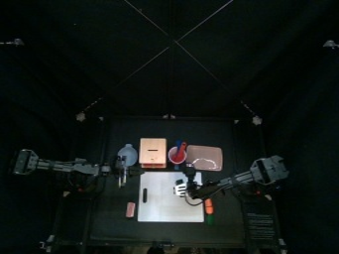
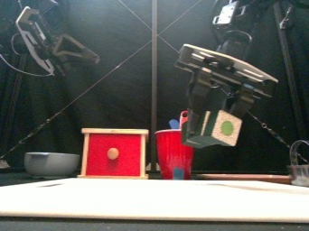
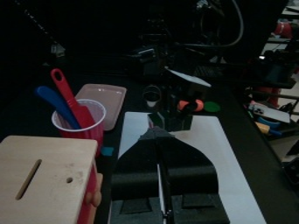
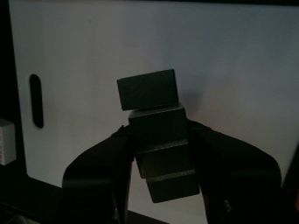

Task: Place sushi on board then cut the sushi with the knife then place the pieces on the plate
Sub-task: Place the sushi on the board

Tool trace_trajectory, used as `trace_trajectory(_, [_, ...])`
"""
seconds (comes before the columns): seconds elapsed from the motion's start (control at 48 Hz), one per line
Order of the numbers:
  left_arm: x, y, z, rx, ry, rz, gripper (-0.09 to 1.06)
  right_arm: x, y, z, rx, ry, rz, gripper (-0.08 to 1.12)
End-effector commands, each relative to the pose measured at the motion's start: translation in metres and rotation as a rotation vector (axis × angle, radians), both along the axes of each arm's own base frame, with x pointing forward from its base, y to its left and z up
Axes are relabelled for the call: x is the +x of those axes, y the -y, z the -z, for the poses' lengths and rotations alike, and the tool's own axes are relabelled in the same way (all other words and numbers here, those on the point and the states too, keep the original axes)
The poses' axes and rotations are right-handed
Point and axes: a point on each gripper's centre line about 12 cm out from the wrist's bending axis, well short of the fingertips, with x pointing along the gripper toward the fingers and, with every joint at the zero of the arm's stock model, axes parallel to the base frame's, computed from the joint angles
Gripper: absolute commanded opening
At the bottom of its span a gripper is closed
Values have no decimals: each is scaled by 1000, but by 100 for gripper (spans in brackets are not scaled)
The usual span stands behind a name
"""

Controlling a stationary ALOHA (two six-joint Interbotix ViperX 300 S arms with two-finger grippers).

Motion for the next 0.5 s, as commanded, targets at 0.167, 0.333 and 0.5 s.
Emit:
trace_trajectory(0.167, [0, 1, -2, 0, 8, 5, 0, 34, -9, -10, 11, -49, 91, 59])
trace_trajectory(0.333, [-2, 1, -4, -1, 17, 5, 0, 46, -16, 2, 47, -96, 127, 59])
trace_trajectory(0.5, [-3, 2, -5, 0, 21, 8, 0, 55, -18, 13, 49, -111, 145, 59])
